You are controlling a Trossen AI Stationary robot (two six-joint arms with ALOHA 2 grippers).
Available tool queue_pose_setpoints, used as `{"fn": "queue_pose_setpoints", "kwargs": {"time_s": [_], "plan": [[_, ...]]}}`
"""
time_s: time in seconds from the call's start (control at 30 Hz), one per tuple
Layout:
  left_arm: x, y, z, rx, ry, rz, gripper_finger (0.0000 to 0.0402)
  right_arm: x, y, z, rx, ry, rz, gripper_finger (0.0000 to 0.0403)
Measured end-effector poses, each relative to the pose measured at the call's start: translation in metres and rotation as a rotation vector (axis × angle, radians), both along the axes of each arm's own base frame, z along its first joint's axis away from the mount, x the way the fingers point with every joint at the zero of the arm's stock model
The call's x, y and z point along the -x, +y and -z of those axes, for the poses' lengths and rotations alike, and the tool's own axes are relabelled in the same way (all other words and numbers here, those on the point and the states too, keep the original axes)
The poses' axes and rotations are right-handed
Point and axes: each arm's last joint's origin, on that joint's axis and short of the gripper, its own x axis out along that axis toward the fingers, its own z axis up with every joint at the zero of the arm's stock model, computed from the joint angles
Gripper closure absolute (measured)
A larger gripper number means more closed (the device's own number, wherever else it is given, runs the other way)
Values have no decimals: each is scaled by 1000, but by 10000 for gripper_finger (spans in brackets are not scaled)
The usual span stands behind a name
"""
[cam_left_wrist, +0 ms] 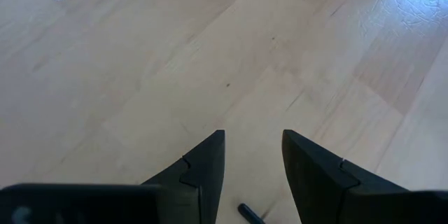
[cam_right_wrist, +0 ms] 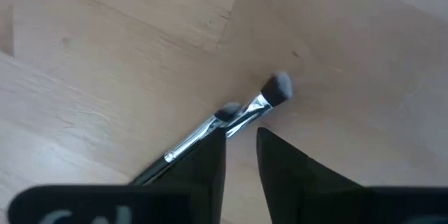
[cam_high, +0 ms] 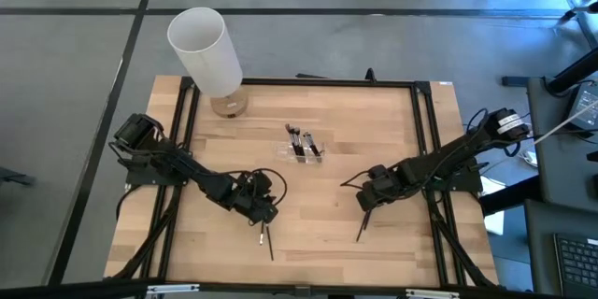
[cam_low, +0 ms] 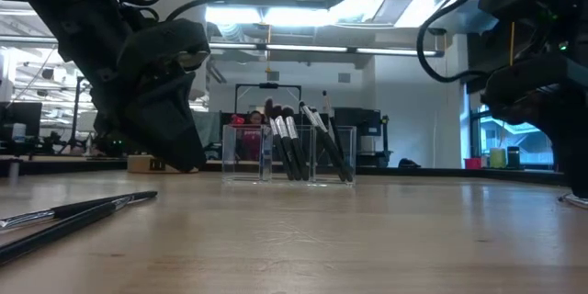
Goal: Put items in baskets/containers
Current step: Put the black eyeshadow brush into the transparent organizer
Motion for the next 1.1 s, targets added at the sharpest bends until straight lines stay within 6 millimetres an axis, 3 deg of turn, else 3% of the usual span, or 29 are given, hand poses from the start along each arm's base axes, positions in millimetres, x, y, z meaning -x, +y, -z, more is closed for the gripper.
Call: {"fn": "queue_pose_setpoints", "kwargs": {"time_s": [0.27,0.43,0.63,0.83,1.1], "plan": [[1,-2,0,21,-8,-19,263,-1,0,4,30,5,-17,257],[2,-5,0,38,-20,-24,263,-3,-1,11,59,37,-34,241],[2,-7,-1,37,-38,-35,263,-4,-3,16,72,57,-67,242],[1,-7,-1,35,-46,-38,263,-10,-16,16,85,43,-94,269],[0,-4,-1,14,-41,-29,263,-28,-33,-1,130,9,-161,305]]}}
